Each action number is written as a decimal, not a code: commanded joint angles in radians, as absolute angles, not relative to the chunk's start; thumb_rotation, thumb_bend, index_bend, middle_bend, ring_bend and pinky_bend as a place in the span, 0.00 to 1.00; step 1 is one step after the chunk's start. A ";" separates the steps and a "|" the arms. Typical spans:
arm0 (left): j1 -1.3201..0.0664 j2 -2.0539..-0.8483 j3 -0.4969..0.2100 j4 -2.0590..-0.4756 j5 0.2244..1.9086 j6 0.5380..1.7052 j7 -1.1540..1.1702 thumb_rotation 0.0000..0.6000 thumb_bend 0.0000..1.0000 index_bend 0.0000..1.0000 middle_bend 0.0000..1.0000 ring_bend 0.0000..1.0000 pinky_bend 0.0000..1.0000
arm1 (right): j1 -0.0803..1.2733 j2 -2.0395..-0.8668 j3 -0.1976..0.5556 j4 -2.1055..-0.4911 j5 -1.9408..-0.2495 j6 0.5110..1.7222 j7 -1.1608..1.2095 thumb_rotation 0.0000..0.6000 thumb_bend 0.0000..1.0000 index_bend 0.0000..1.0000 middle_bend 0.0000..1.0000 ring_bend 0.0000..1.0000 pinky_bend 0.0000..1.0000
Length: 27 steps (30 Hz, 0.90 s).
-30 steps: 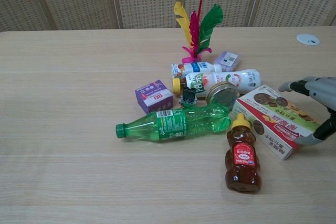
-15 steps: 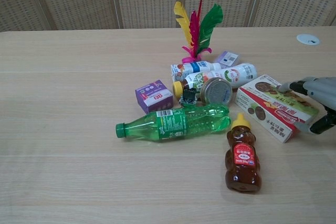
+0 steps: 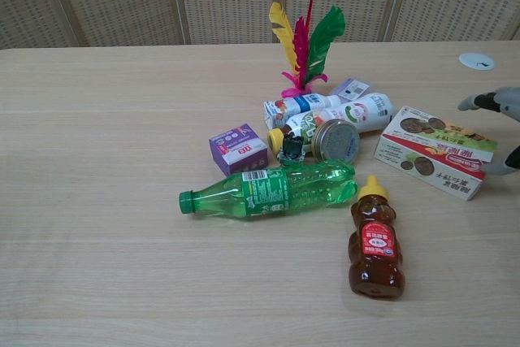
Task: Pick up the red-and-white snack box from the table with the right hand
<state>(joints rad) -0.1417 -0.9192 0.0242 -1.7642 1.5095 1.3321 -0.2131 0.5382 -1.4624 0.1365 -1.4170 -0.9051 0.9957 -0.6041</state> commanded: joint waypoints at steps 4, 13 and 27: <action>-0.141 -0.919 0.024 -1.772 1.511 1.334 -0.207 1.00 0.30 0.05 0.00 0.00 0.00 | 0.564 -1.396 0.157 -1.385 -0.911 0.950 -0.554 0.88 0.10 0.00 0.00 0.00 0.00; -0.145 -0.926 0.024 -1.765 1.517 1.331 -0.215 1.00 0.29 0.05 0.00 0.00 0.00 | 0.545 -1.345 0.146 -1.588 -0.909 1.046 -0.591 0.89 0.10 0.00 0.00 0.00 0.00; -0.138 -0.927 0.032 -1.724 1.526 1.335 -0.260 1.00 0.30 0.05 0.00 0.00 0.00 | 0.567 -1.532 0.114 -1.529 -0.866 1.101 -0.663 0.89 0.10 0.00 0.00 0.00 0.00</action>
